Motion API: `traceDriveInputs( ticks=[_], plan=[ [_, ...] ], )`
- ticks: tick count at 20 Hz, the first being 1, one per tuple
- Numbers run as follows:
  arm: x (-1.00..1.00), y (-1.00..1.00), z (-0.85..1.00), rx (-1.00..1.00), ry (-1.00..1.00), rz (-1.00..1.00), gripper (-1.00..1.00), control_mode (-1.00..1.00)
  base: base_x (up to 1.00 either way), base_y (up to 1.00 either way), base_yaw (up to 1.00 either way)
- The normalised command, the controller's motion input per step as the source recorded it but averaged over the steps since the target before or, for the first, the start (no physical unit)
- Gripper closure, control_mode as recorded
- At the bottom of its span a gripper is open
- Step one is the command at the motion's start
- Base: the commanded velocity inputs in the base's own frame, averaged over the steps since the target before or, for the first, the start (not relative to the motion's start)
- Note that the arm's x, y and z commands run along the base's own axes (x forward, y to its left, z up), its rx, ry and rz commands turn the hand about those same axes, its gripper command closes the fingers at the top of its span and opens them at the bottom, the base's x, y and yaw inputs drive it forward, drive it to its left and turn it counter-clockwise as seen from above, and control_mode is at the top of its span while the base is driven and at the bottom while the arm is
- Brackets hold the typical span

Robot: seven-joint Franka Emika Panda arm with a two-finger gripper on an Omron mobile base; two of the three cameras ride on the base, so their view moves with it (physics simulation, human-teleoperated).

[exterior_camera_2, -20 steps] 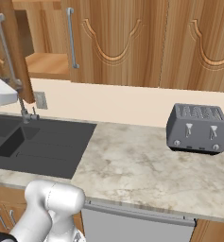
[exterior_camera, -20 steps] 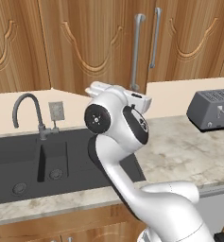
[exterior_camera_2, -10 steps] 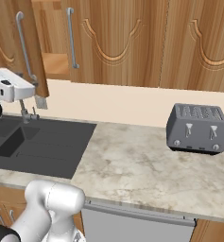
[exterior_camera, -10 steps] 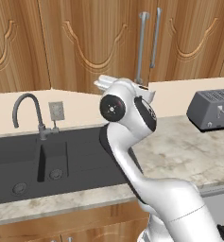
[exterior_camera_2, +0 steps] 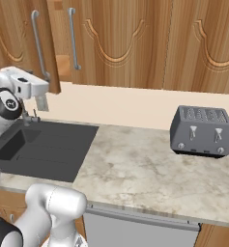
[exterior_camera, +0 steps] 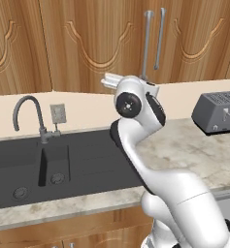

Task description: Close all open cabinet doors.

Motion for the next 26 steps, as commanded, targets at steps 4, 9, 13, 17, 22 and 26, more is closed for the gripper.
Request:
traceDriveInputs(
  ticks=[4,9,13,17,22,26],
  plan=[
    [0.51,0.0,-0.2,0.0,-0.03,0.11,-1.0,-1.0,0.0,0.0,0.0],
    [0.5,0.0,-0.18,0.0,-0.02,0.12,-1.0,-1.0,0.0,0.0,0.0],
    [0.4,0.0,-0.13,0.0,-0.01,0.12,-1.0,-1.0,0.0,0.0,0.0],
    [0.26,0.0,-0.06,0.0,0.0,0.11,-1.0,-1.0,0.0,0.0,0.0],
    [0.2,0.0,-0.02,0.0,0.0,0.09,-1.0,-1.0,0.0,0.0,0.0],
    [0.19,0.0,0.0,0.0,0.0,0.08,-1.0,-1.0,0.0,0.0,0.0]
  ],
)
